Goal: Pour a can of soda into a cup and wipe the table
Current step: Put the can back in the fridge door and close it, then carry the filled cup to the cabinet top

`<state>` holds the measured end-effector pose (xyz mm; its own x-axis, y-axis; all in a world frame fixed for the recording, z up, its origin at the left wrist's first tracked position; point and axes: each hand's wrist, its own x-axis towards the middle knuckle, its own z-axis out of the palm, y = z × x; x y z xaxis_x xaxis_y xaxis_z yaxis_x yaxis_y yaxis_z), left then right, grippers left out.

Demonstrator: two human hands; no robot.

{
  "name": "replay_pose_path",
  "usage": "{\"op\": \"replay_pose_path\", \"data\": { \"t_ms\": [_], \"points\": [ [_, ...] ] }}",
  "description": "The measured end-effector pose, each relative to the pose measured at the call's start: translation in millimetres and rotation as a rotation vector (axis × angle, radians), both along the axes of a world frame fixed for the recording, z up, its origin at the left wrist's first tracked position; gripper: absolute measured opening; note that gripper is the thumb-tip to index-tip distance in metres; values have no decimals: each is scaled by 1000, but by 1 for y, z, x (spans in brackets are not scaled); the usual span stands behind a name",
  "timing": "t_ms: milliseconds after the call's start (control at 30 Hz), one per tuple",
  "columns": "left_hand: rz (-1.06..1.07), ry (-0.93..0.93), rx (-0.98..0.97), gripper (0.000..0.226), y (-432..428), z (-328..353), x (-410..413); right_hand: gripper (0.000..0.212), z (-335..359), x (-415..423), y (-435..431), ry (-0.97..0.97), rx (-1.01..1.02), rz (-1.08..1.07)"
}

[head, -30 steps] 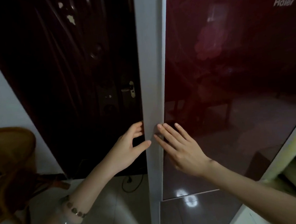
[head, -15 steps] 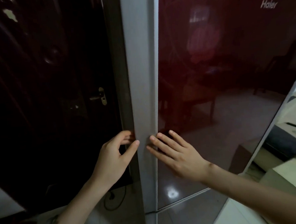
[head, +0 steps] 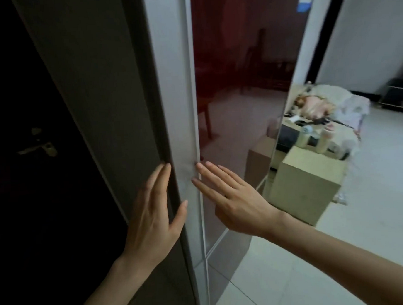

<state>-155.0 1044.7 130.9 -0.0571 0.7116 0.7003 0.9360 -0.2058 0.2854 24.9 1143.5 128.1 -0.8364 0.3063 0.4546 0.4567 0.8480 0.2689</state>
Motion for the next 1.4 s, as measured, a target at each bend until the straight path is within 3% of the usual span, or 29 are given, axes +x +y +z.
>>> {"op": "replay_pose_path", "data": {
  "t_ms": [167,567,1067,1200,1400],
  "points": [
    [-232,268,61,59,0,-21,17,82,-15,16,-48,16,-174,-322],
    [-660,488,-144,77,34,-54,166,77,-39,152,-148,160,-439,-1154],
    [-1023,490,-173,76,-43,-71,437,70,-49,368,-287,494,-428,-1634],
    [-1083,483,-128,81,-73,-75,517,68,-56,441,-321,514,-420,-1709],
    [-1147,444,-149,70,-108,-75,628,76,-62,539,-364,535,-345,-1796]
  ]
}}
